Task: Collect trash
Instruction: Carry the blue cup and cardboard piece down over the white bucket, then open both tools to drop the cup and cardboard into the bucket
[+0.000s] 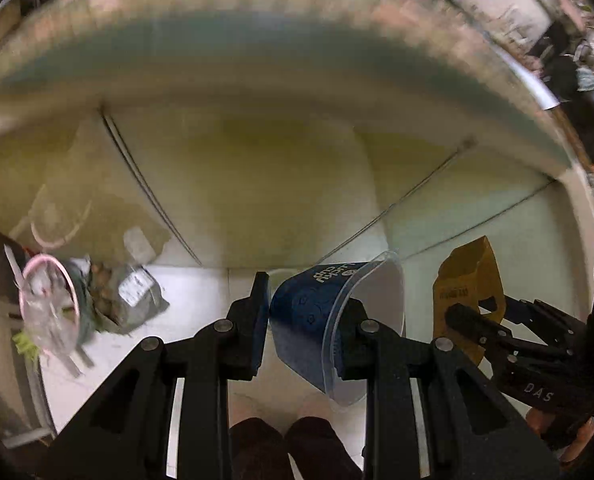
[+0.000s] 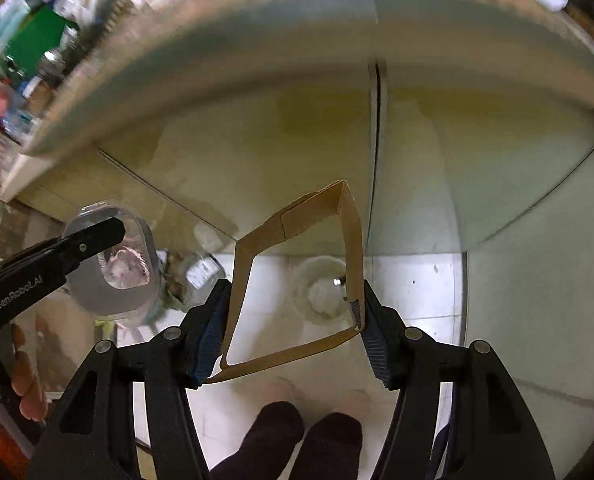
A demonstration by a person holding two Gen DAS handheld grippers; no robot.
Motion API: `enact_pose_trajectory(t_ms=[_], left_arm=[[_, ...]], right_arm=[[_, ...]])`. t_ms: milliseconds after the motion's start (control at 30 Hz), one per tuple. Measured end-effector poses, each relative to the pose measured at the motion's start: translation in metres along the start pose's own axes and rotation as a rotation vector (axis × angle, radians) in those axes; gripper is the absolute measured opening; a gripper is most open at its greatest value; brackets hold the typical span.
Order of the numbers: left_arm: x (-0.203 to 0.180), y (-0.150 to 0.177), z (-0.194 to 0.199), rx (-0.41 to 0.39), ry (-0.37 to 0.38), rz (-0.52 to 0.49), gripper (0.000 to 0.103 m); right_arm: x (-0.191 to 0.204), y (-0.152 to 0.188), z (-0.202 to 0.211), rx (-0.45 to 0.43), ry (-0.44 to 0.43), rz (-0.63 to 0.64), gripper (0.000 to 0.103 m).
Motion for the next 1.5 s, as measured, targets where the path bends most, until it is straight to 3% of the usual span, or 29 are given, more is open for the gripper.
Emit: enact_pose_trajectory(t_ms=[167, 400, 600, 800, 1167, 1367, 1500], left_arm=[[0.033, 0.016, -0.084, 0.042, -0.013, 0.06, 0.026], [0.081, 0.036, -0.173, 0.057, -0.032, 0.127, 0.026], [0.111, 0.042, -0.233, 0.05, -0.049, 0.14, 0.026], [0.122, 0.04, -0.275, 0.046, -0.073, 0.159, 0.026], [0.082, 0.037, -0.334, 0.125, 0.003, 0.07, 0.026], [0.057, 0.04, -0.348, 0.193, 0.032, 0.012, 0.05], [0.056, 0.045, -0.34, 0.2, 0.029, 0.005, 0.05]], right_arm=[[-0.017, 0.0, -0.086, 0.055, -0.024, 0.002, 0.058], [-0.021, 0.005, -0.199, 0.093, -0.043, 0.046, 0.059], [-0.018, 0.002, -0.263, 0.092, -0.014, 0.113, 0.064], [-0.032, 0.005, -0.311, 0.168, -0.052, 0.069, 0.067], [-0.056, 0.004, -0.271, 0.079, -0.049, 0.05, 0.067], [-0.062, 0.0, -0.251, 0.025, -0.054, 0.029, 0.068], [-0.057, 0.001, -0.237, 0.001, -0.059, 0.02, 0.068]])
Point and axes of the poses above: each gripper's, at about its wrist camera, not at the fingertips, and z roughly against the way its jaws point, x to its left, y to its underside, the point moved 5 cm from there along -z, roughly the way its jaws point, and after that the axes turned 8 degrees about x, right-handed, at the moved point
